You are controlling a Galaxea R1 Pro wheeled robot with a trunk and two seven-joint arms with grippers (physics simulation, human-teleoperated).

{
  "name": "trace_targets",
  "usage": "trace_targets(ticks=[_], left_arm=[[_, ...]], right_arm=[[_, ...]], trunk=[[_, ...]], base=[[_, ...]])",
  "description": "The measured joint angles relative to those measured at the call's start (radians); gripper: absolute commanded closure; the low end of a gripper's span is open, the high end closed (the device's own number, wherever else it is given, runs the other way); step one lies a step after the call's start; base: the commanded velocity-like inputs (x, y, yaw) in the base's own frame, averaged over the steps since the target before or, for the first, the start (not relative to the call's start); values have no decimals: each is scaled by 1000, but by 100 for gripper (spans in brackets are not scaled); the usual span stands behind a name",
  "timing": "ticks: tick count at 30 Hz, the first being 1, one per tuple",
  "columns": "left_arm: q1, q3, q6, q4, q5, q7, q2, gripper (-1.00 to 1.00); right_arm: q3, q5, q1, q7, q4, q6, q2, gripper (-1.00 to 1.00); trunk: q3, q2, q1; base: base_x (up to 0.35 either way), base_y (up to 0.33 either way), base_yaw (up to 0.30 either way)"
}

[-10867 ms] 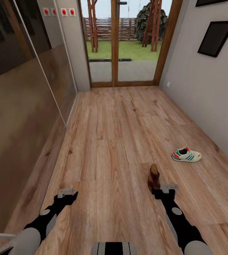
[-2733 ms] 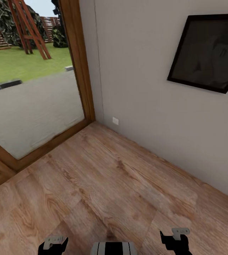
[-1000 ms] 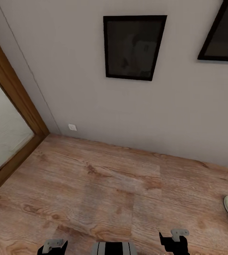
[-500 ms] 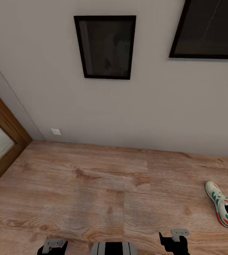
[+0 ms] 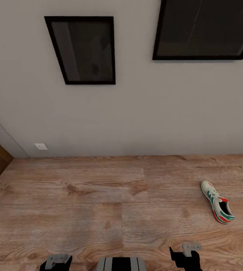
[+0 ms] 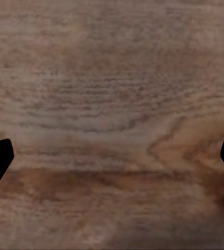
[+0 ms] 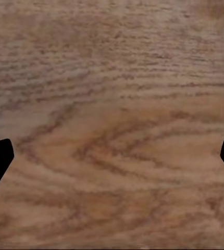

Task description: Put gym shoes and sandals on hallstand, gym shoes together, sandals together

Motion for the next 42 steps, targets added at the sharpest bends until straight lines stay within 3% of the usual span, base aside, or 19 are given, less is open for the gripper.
trace_targets(ticks=[42], left_arm=[[0, 0, 0, 0, -1, 0, 0, -100]], right_arm=[[1, 0, 0, 0, 0, 0, 0, -100]], trunk=[[0, 0, 0]], base=[[0, 0, -278]])
